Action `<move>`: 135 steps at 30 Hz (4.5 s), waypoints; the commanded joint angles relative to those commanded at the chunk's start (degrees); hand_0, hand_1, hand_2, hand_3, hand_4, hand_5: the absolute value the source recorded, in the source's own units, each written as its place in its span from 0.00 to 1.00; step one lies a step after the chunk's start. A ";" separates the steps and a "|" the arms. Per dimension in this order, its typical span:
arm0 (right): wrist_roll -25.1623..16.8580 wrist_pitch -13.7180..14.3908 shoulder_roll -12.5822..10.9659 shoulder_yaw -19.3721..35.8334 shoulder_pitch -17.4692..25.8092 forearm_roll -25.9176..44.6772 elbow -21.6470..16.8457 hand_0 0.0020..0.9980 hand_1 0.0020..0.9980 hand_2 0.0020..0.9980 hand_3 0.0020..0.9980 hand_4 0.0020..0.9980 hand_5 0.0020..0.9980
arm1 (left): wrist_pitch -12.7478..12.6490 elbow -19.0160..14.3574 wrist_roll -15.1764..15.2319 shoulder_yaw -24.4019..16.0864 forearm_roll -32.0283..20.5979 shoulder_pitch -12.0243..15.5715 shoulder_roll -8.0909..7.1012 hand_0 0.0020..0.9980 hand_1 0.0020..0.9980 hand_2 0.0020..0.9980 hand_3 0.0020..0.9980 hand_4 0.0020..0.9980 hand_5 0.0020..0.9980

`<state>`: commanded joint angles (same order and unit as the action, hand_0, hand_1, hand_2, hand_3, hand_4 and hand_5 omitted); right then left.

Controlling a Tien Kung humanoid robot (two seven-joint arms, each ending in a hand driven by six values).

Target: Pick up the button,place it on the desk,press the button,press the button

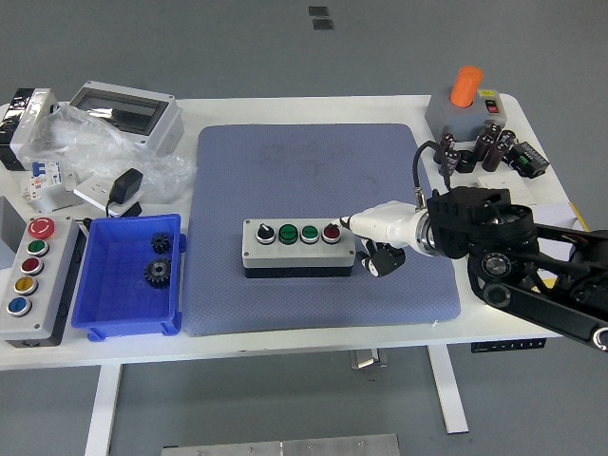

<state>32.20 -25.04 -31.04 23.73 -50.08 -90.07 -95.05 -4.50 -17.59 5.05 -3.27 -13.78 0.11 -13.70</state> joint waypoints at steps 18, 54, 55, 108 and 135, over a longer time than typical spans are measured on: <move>0.33 -0.29 0.19 -1.33 0.36 -0.22 0.21 0.45 0.40 0.31 1.00 0.29 0.00 | -0.05 -0.04 0.13 -0.13 0.18 -0.07 -0.08 0.66 0.66 0.60 0.58 0.59 0.16; -24.30 21.68 1.59 31.38 15.65 30.85 4.25 0.67 0.67 0.68 0.80 0.76 0.41 | 0.03 0.04 0.13 -0.26 -0.01 0.39 0.51 0.66 0.66 0.60 0.58 0.59 0.16; -25.52 23.01 1.70 31.83 16.10 31.40 4.94 0.67 0.67 0.68 0.80 0.76 0.41 | 0.04 0.05 0.11 -0.17 -0.09 0.41 0.55 0.66 0.66 0.60 0.58 0.59 0.16; -28.08 41.83 2.15 24.79 19.60 -0.19 -6.76 0.59 0.38 0.42 0.38 0.75 0.47 | -0.11 0.12 -0.10 0.35 -0.09 0.53 0.86 0.66 0.65 0.60 0.59 0.61 0.17; -23.92 34.77 3.39 29.43 22.02 24.53 1.11 0.88 0.87 0.94 0.98 1.00 1.00 | -0.13 0.23 0.02 0.43 -0.19 0.76 1.03 0.66 0.65 0.60 0.59 0.61 0.17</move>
<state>8.28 9.73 -27.65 53.16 -28.06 -65.54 -93.93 -4.63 -17.35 5.07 -2.84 -13.97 0.86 -12.67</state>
